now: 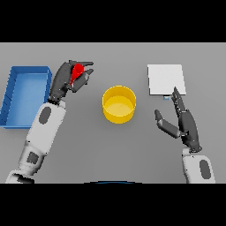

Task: Pick up the red beaker and tilt it to pour out 1 green nut into yellow bowl. Pick up the yellow bowl and place it on the metallic measuring scale.

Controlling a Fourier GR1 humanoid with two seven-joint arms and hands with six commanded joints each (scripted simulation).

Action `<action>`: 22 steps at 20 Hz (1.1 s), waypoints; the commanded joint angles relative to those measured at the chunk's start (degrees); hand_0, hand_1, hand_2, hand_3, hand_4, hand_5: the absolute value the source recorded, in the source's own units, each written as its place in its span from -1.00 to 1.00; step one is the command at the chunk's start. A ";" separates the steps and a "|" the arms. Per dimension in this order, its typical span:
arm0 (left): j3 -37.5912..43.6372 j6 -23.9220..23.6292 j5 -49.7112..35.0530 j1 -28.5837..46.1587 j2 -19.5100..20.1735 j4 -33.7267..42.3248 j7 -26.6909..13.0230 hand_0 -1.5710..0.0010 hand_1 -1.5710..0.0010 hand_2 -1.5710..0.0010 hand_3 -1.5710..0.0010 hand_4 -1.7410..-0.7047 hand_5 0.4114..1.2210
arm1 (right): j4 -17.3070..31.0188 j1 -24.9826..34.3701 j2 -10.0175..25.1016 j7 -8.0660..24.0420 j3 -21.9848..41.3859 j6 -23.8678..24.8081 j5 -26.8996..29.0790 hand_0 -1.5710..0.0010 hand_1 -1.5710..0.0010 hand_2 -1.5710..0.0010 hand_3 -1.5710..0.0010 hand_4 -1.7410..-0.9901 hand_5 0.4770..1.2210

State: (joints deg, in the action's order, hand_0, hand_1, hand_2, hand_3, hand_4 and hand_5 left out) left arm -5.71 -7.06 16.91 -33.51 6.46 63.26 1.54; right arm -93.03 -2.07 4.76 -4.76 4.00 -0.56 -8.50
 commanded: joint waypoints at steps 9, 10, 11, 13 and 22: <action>-17.31 7.42 16.86 -9.85 8.79 -1.82 -8.33 -1.00 -1.00 -1.00 -1.00 -0.97 0.85 | -0.09 0.44 -0.75 1.39 0.42 0.49 -0.46 1.00 1.00 1.00 1.00 0.21 -0.42; -18.88 8.57 18.27 -11.47 9.39 -3.75 -8.01 -1.00 -1.00 -1.00 -1.00 -0.97 0.88 | -0.10 0.71 -0.44 1.68 0.33 0.52 -0.65 1.00 1.00 1.00 1.00 0.20 -0.41; -21.10 10.61 19.68 -12.65 9.68 -4.21 -8.22 -1.00 -1.00 -1.00 -1.00 -0.98 0.90 | -0.11 1.14 -0.61 2.60 0.41 0.60 -0.68 1.00 1.00 1.00 1.00 0.20 -0.41; -24.25 13.76 21.69 -14.19 11.08 -4.80 -7.63 -1.00 -1.00 -1.00 -1.00 -0.99 0.94 | -0.71 0.54 0.35 2.17 -0.10 0.08 -0.22 1.00 1.00 1.00 1.00 0.20 -0.42; -38.34 27.45 30.64 -26.15 11.80 -10.50 -10.47 -1.00 -1.00 -1.00 -0.66 -0.91 0.99 | -0.26 0.28 -2.32 3.28 -0.41 -0.03 2.42 1.00 1.00 1.00 1.00 0.18 -0.60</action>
State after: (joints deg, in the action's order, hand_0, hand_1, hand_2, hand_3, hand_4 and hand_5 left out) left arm -44.03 20.37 47.45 -59.68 18.25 52.78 -8.95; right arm -93.29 -1.79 2.45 -1.48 3.59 -0.58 -6.07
